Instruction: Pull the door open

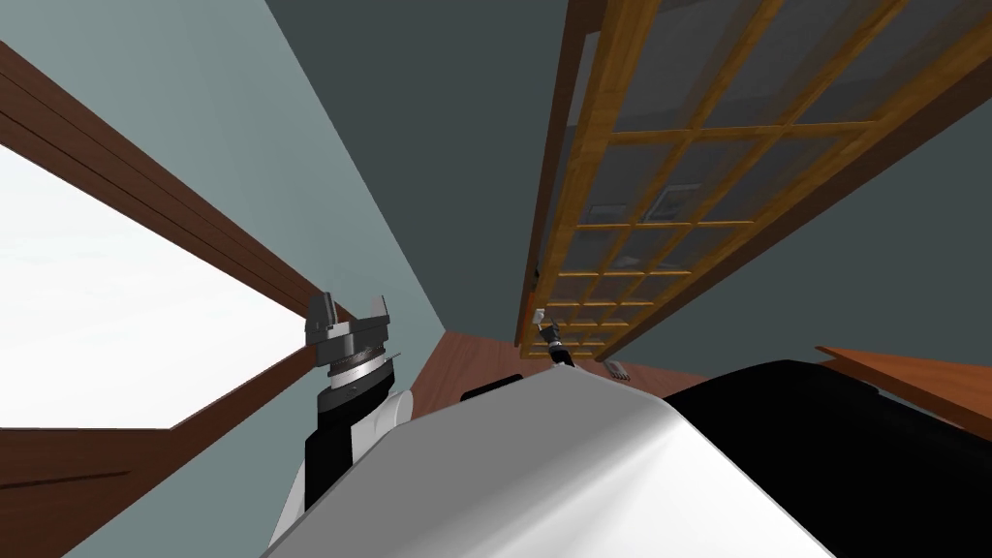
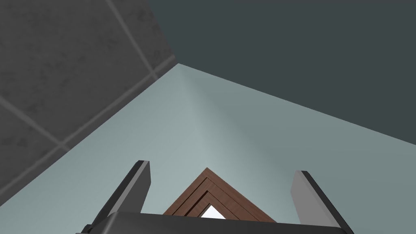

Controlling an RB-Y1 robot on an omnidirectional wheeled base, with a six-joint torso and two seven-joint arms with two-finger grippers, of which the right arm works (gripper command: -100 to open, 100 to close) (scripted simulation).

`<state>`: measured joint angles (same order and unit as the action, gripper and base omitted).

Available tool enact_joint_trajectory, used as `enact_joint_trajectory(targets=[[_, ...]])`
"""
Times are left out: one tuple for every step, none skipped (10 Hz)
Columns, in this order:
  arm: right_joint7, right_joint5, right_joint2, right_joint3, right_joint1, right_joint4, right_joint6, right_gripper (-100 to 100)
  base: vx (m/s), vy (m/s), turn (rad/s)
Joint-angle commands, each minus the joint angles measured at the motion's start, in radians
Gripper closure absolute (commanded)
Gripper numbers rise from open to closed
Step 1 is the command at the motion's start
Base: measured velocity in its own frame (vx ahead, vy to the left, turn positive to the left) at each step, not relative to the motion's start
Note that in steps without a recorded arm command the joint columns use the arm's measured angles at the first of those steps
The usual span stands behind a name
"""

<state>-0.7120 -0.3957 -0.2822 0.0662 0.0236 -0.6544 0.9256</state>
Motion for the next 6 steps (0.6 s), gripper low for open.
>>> enact_joint_trajectory(targets=[[-0.035, -0.010, 0.002, 0.005, 0.002, -0.010, -0.006, -100, -0.056, -0.004, 0.005], [-0.072, -0.026, 0.006, 0.014, -0.002, -0.013, -0.010, -100, -0.066, 0.002, 0.011], [-0.099, -0.042, 0.009, 0.023, -0.007, -0.016, -0.013, -100, -0.085, -0.013, 0.013], [-0.118, -0.042, 0.009, 0.023, -0.007, -0.016, -0.013, -100, -0.060, -0.016, 0.008], [-0.154, -0.058, 0.012, 0.032, -0.011, -0.019, -0.017, -100, -0.054, -0.010, 0.010], [-0.159, -0.058, 0.012, 0.032, -0.011, -0.019, -0.017, -100, -0.044, -0.004, 0.005]])
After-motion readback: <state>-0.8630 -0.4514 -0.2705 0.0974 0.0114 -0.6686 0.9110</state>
